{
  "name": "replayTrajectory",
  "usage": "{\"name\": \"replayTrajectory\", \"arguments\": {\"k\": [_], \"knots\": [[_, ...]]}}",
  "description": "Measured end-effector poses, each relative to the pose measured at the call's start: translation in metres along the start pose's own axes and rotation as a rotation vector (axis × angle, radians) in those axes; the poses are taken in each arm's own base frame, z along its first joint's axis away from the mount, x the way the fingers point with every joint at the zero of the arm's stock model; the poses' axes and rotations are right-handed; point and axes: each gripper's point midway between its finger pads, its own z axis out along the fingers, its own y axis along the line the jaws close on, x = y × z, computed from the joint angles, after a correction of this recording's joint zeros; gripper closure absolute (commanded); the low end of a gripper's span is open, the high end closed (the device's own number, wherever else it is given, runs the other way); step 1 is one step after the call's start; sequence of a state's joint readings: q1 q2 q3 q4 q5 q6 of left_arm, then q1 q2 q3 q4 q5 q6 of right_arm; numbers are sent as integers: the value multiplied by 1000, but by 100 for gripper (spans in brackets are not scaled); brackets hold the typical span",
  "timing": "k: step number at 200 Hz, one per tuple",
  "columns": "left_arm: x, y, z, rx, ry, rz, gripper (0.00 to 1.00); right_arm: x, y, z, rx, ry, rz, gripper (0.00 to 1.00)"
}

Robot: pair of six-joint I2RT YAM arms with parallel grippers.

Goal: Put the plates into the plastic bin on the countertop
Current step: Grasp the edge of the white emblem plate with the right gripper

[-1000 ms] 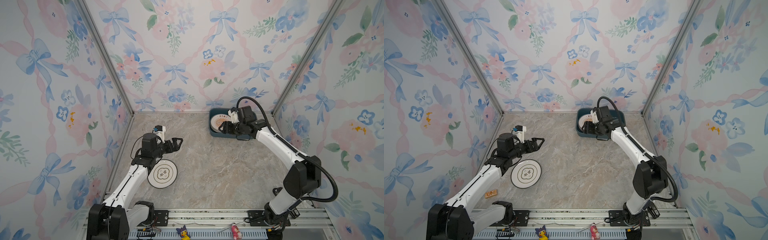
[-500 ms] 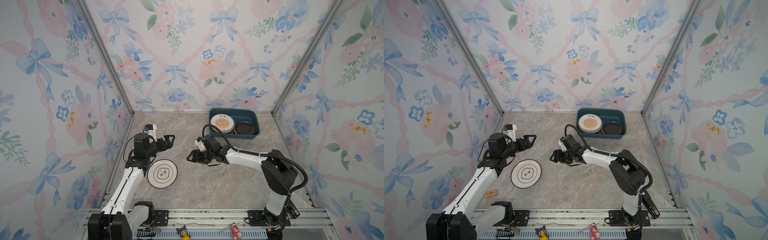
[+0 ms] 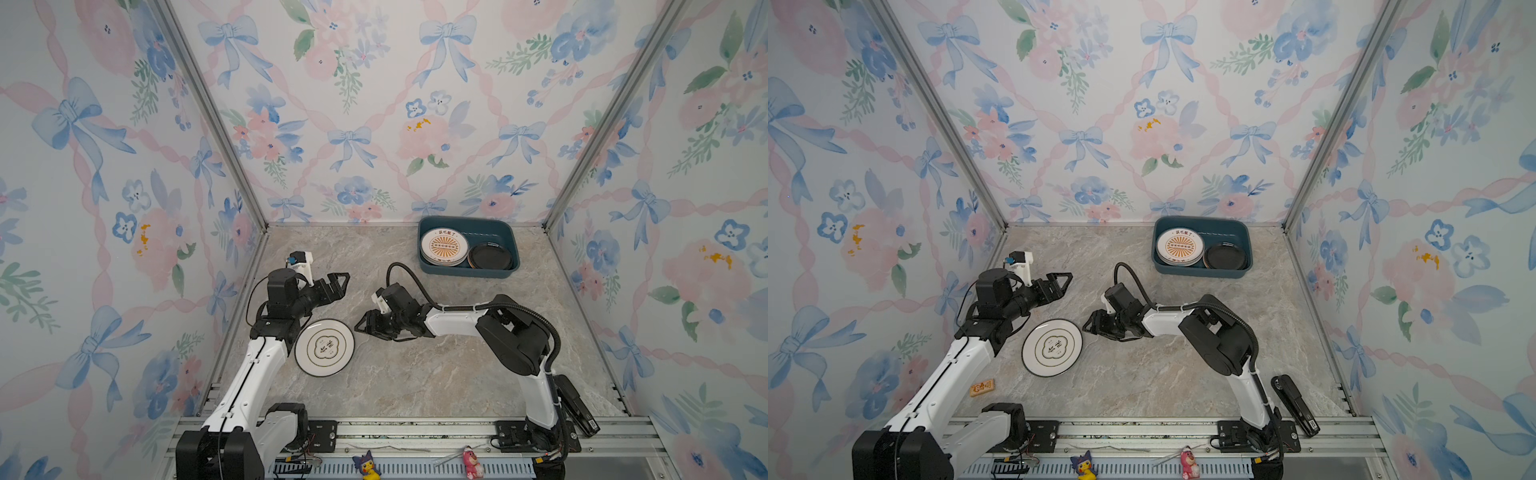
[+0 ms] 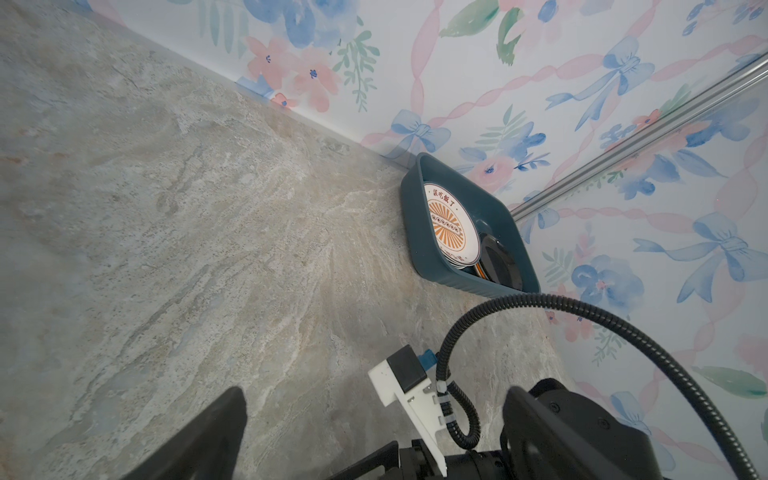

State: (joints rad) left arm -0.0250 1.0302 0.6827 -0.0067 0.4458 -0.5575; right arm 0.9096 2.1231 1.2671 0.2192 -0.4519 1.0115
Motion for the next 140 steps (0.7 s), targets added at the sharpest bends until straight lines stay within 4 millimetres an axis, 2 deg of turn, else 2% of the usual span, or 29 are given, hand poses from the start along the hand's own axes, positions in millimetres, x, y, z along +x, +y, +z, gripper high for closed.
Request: {"name": "replayTrajectory", "arguments": {"k": [74,112,140], "knots": [[9,7,1,-7,20,-13,2,19,15,26,-93,46,35,64],[11,8,1,-8,23,-17,2,22,11,29,-85,53,42,77],[11,9,1,-7,21,-16,2,22,9,30,-81,55,48,83]]}}
